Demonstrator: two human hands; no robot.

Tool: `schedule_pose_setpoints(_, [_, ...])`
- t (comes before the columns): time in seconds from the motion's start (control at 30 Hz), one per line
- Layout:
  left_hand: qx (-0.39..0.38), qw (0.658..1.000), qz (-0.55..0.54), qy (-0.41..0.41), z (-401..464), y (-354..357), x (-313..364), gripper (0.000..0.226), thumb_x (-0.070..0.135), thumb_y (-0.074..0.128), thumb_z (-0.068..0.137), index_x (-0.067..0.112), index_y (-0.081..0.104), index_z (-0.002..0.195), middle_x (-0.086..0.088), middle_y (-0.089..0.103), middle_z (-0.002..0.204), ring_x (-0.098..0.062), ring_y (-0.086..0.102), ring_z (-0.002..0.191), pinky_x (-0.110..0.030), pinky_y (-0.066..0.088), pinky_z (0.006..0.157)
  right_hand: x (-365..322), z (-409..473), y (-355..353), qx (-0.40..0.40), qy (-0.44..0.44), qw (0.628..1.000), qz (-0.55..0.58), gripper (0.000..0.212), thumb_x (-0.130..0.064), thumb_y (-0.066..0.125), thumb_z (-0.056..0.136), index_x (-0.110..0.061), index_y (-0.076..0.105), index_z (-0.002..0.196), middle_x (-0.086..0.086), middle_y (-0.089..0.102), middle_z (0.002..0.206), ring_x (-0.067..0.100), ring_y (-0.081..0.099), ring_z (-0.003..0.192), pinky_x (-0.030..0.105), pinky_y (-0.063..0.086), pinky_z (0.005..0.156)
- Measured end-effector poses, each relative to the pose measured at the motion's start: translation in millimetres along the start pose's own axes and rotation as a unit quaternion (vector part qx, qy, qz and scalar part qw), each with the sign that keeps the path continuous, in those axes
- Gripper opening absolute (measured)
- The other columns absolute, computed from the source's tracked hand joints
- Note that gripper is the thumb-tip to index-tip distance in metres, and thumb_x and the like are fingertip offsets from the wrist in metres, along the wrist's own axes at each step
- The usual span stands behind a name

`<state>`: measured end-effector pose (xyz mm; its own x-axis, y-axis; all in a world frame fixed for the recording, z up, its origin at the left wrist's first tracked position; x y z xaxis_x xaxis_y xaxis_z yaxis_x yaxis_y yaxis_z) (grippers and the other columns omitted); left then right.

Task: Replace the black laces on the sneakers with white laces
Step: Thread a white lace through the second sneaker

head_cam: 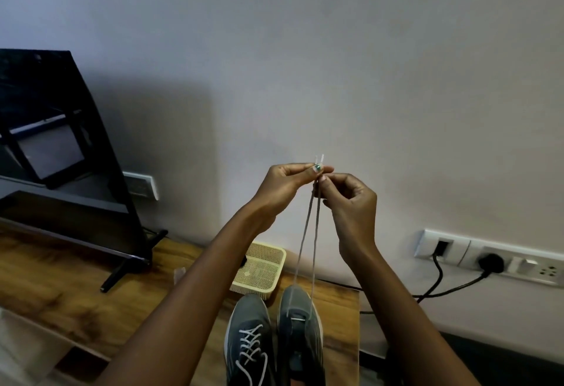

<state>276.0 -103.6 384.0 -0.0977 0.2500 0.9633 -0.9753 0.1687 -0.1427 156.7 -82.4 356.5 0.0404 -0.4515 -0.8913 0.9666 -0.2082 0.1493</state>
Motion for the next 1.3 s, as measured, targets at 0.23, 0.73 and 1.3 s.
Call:
schedule_pose_setpoints(0.23, [0.01, 1.0, -0.027, 0.006, 0, 0, -2, 0.019, 0.024, 0.057, 0.095, 0.02, 0.072, 0.105, 0.014, 0.072, 0.096, 0.014, 0.061, 0.09, 0.005, 0.039, 0.067, -4, 4, 1, -0.015, -0.013, 0.999, -0.028, 0.013, -0.005, 0.063, 0.088, -0.014, 0.067, 0.08, 0.006, 0.07, 0.075, 0.021, 0.07, 0.075, 0.03, 0.058, 0.073])
schedule_pose_setpoints(0.73, [0.058, 0.998, -0.026, 0.03, 0, -4, -1, 0.014, 0.02, 0.061, 0.092, 0.016, 0.071, 0.102, 0.008, 0.071, 0.083, 0.001, 0.068, 0.072, -0.002, 0.044, 0.061, -4, 11, -5, 0.016, -0.044, 0.996, -0.082, 0.01, -0.026, 0.067, 0.089, -0.016, 0.068, 0.092, 0.003, 0.068, 0.092, 0.016, 0.066, 0.085, 0.035, 0.057, 0.078])
schedule_pose_setpoints(1.3, [-0.026, 0.998, 0.027, 0.057, -1, -7, 0, 0.015, 0.015, 0.058, 0.093, 0.015, 0.07, 0.101, 0.009, 0.072, 0.077, 0.001, 0.066, 0.078, -0.009, 0.048, 0.073, -25, 27, -13, -0.095, 0.036, 0.992, -0.077, 0.01, -0.019, 0.069, 0.087, -0.012, 0.073, 0.093, -0.001, 0.069, 0.08, 0.001, 0.058, 0.066, 0.011, 0.045, 0.054])
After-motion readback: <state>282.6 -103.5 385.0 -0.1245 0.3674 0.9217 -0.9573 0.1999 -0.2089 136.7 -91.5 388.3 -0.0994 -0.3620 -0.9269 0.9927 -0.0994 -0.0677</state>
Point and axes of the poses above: each hand's wrist, its own z-axis towards the middle knuckle, its own y-axis out of the palm, x = y × z, the point moved 2 cm from there along z, towards the middle knuckle
